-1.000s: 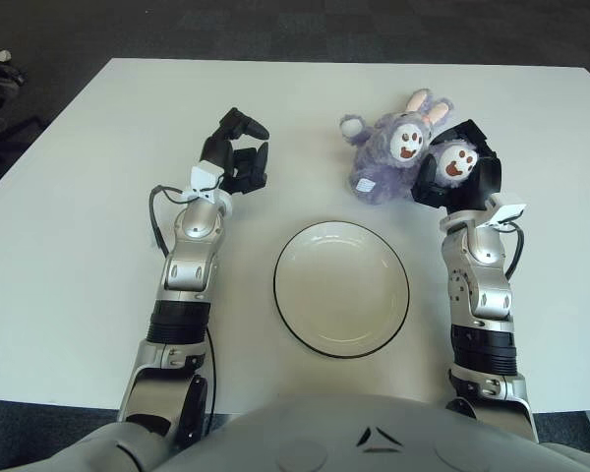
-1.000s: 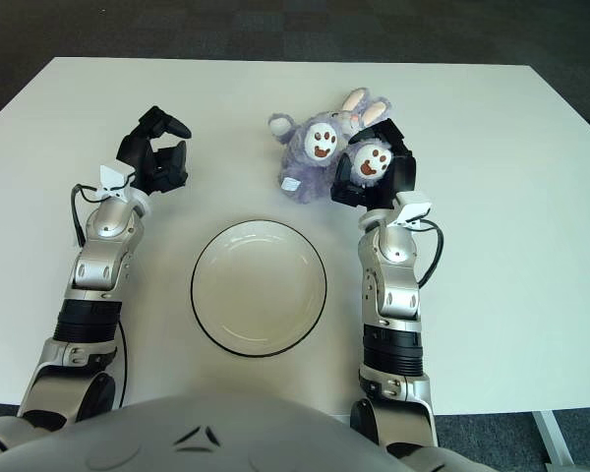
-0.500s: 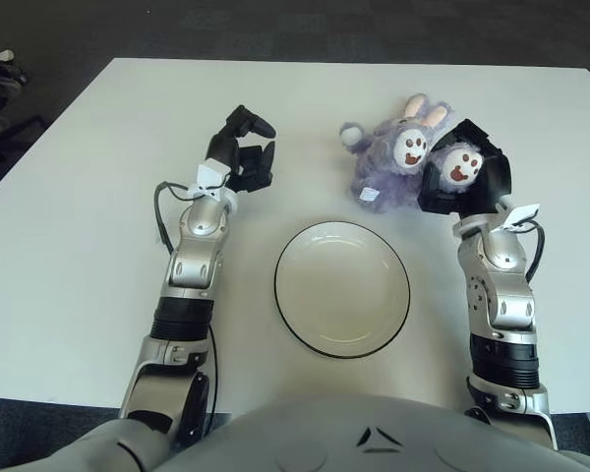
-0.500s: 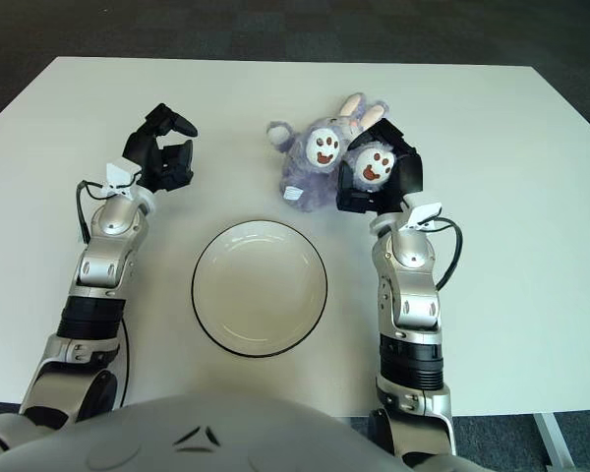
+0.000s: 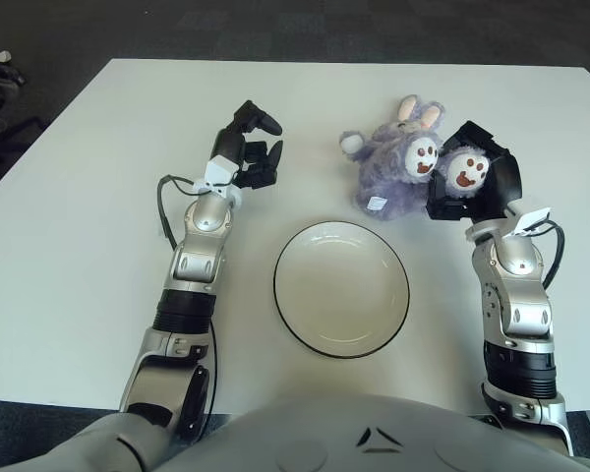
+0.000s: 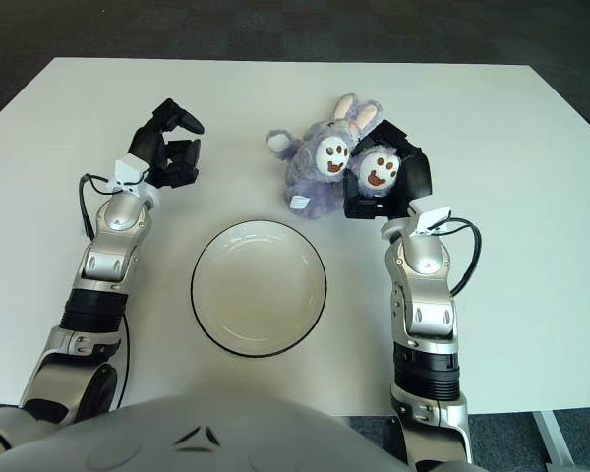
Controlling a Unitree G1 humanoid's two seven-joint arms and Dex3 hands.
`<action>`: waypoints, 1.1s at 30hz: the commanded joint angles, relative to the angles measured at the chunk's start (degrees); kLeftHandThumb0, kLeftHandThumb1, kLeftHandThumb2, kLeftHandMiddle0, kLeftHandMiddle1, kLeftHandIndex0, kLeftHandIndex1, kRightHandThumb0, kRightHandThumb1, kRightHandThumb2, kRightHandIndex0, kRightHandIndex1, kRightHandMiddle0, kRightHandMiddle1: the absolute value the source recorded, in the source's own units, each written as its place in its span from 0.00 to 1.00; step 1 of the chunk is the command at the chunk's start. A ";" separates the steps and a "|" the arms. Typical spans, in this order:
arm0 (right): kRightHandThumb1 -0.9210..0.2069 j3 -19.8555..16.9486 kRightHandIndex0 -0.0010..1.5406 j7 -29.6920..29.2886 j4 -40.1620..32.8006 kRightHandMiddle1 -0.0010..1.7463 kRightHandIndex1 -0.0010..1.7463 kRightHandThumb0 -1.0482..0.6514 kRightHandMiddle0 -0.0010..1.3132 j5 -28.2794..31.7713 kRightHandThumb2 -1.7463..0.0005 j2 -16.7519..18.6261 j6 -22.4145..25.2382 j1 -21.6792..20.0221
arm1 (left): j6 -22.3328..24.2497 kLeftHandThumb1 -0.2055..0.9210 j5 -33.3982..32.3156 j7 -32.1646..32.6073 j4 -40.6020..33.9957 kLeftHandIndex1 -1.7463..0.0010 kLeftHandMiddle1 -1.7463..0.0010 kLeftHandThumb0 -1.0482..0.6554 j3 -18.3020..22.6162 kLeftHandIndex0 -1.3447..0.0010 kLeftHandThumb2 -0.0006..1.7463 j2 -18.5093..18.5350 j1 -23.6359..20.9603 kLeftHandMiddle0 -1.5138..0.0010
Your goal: Put the doll into the plate.
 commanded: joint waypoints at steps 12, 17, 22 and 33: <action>0.74 -1.04 0.46 2.27 -1.96 0.94 0.95 0.61 0.54 2.98 0.13 -0.18 0.41 1.28 | -6.93 0.72 7.94 1.70 8.00 0.00 0.03 0.50 -3.20 0.78 0.54 2.81 -8.57 0.43; 0.74 -1.14 0.46 2.54 -1.95 0.94 0.95 0.61 0.54 2.97 0.13 -0.27 -0.49 1.53 | -9.35 0.93 9.56 1.58 11.45 0.00 0.14 0.59 -4.43 0.89 0.33 3.61 -10.87 0.69; 0.75 -1.03 0.46 2.99 -2.08 0.95 0.96 0.61 0.54 2.77 0.12 -0.38 -1.28 1.95 | -11.19 0.99 11.01 0.54 16.94 0.01 0.33 0.45 -6.45 0.86 0.29 4.11 -15.04 0.78; 0.75 -1.20 0.46 4.55 -2.19 0.95 0.96 0.61 0.54 3.85 0.12 -0.33 -2.33 2.49 | -16.23 0.54 13.60 1.26 26.86 0.28 0.49 0.36 -10.25 1.00 0.59 3.37 -20.83 0.85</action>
